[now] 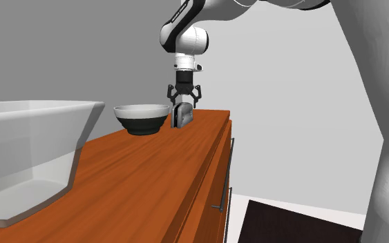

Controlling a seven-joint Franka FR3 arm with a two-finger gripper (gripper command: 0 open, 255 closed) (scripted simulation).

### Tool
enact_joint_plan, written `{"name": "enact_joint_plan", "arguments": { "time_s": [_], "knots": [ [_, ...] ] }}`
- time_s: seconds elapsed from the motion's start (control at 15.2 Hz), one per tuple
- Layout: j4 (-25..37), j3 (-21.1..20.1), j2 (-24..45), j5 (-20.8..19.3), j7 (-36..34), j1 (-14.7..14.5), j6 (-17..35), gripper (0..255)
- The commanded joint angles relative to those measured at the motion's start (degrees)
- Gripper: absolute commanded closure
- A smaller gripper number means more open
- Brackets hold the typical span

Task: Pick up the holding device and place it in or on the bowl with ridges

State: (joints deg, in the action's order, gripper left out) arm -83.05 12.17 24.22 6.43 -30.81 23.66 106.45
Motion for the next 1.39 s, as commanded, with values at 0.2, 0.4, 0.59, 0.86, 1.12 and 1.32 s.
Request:
{"name": "enact_joint_plan", "arguments": {
  "time_s": [0.2, 0.4, 0.59, 0.86, 1.12, 1.32],
  "knots": [
    [-0.06, 0.00, -0.01, 0.00, 0.02, 0.01, 0.05, 0],
    [-0.06, 0.00, -0.01, 0.00, 0.02, 0.01, 0.05, 255],
    [-0.05, 0.01, -0.01, 0.00, 0.02, 0.01, 0.05, 255],
    [-0.07, 0.01, -0.02, 0.00, 0.02, 0.01, 0.06, 255],
    [2.62, 0.07, -0.29, -0.11, -0.14, 0.11, -2.88, 255],
    [4.86, 0.11, -0.34, -0.16, -0.24, 0.22, -5.16, 255]
  ]
}}
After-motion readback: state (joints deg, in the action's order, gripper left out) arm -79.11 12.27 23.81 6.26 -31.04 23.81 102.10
